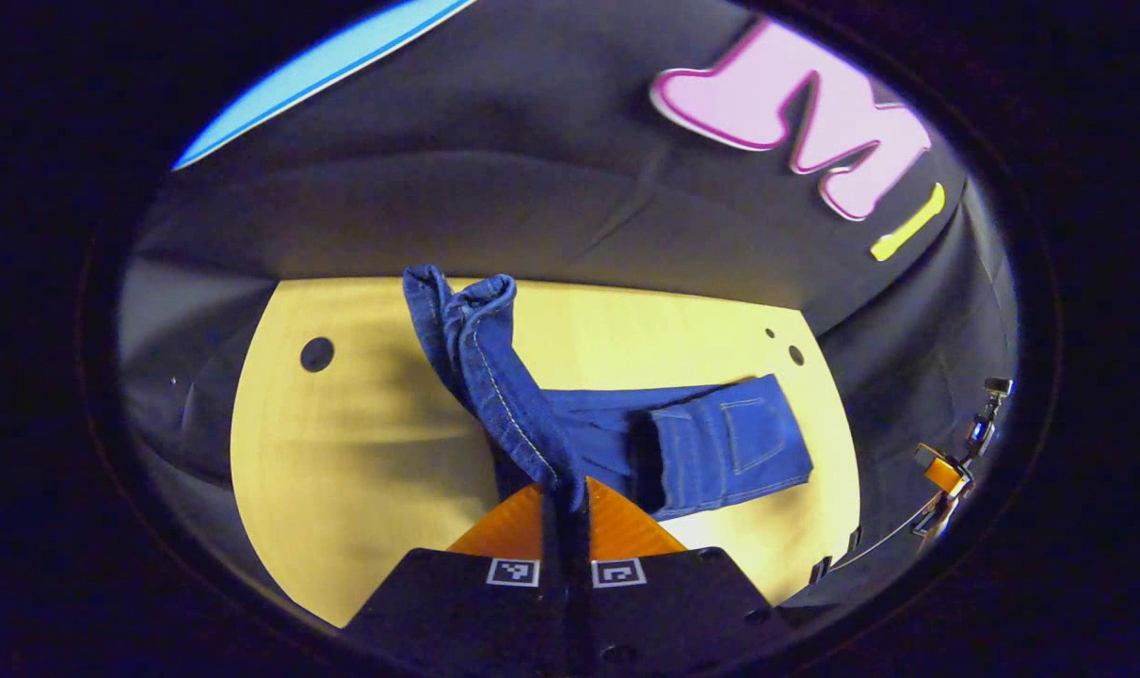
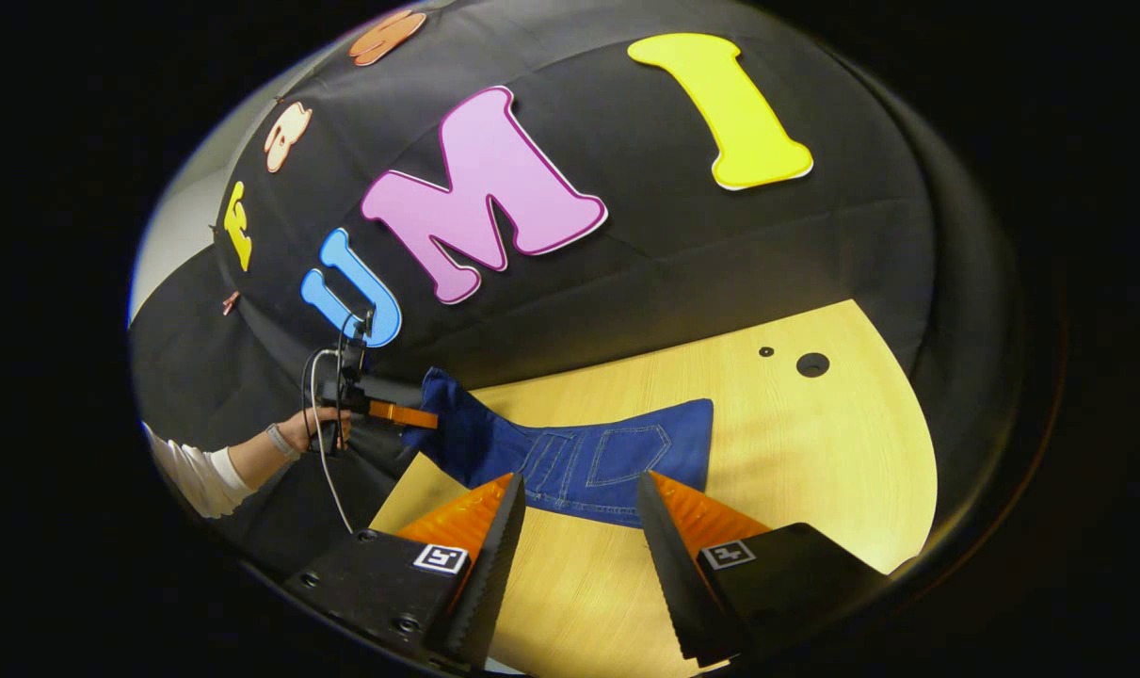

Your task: Grasp the waist and the cuffs of the jeans and fold them to make the two legs overlap; first hold the waist and fold one-third of the jeans toward the cuffs, then hold the cuffs and fold the remaining one-third in the same direction to finish folding.

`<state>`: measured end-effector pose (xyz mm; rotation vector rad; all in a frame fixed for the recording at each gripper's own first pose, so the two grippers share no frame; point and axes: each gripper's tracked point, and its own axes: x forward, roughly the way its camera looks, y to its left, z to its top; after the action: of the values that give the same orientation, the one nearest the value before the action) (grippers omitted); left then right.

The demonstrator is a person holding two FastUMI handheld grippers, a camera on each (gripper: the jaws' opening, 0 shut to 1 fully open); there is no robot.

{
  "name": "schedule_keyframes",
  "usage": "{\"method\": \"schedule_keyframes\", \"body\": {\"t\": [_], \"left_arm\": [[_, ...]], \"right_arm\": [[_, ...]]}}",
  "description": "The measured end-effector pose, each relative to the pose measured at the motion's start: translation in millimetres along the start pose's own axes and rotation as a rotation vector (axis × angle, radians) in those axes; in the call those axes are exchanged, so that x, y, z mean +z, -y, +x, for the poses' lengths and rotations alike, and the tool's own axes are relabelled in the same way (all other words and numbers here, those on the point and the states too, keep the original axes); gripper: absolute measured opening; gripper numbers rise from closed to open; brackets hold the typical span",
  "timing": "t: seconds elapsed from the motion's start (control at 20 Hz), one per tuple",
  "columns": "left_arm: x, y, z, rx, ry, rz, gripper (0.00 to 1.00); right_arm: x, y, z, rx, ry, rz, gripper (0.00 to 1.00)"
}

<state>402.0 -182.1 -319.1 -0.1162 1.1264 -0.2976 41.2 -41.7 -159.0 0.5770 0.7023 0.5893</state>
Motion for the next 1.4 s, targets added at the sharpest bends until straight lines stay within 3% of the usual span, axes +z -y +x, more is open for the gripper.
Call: {"method": "schedule_keyframes", "body": {"t": [0.2, 0.45, 0.65, 0.75, 0.8, 0.85, 0.95, 1.05, 1.15, 1.25, 1.4], "left_arm": [[25.1, 136.7, 22.9, -0.101, 0.024, 0.051, 0.06], [-7.3, 230.2, 105.7, -0.043, -0.036, 0.272, 0.06], [-69.8, 255.2, 188.3, 0.010, -0.166, 0.291, 0.06], [-87.5, 258.7, 212.9, 0.043, -0.166, 0.312, 0.11], [-93.4, 268.8, 217.1, 0.029, -0.148, 0.303, 0.15], [-93.4, 276.5, 217.3, 0.020, -0.121, 0.282, 0.26], [-74.0, 283.8, 203.5, -0.004, 0.021, 0.209, 0.71], [-50.2, 292.0, 167.7, -0.052, 0.182, 0.128, 0.86], [-37.6, 275.2, 107.4, -0.039, 0.326, 0.088, 0.93], [-27.7, 254.3, 37.7, -0.006, 0.475, 0.065, 0.95], [-33.9, 234.2, -74.8, 0.036, 0.700, 0.056, 0.95]], "right_arm": [[6.6, -8.2, -25.5, 0.008, 0.040, -0.024, 0.75], [20.0, -4.9, -54.4, 0.001, 0.098, -0.018, 0.75], [24.2, 18.2, -62.1, -0.014, 0.095, -0.008, 0.74], [22.9, 36.5, -59.4, -0.034, 0.068, -0.024, 0.74], [29.2, 51.3, -57.9, -0.077, 0.090, -0.053, 0.74], [37.3, 66.2, -54.8, -0.120, 0.119, -0.096, 0.75], [52.0, 78.4, -55.9, -0.182, 0.162, -0.174, 0.74], [70.7, 80.0, -57.5, -0.229, 0.213, -0.225, 0.76], [86.4, 75.4, -63.7, -0.274, 0.267, -0.297, 0.78], [94.2, 61.1, -73.3, -0.313, 0.309, -0.401, 0.88], [96.8, 18.4, -91.2, -0.335, 0.369, -0.538, 0.93]]}}
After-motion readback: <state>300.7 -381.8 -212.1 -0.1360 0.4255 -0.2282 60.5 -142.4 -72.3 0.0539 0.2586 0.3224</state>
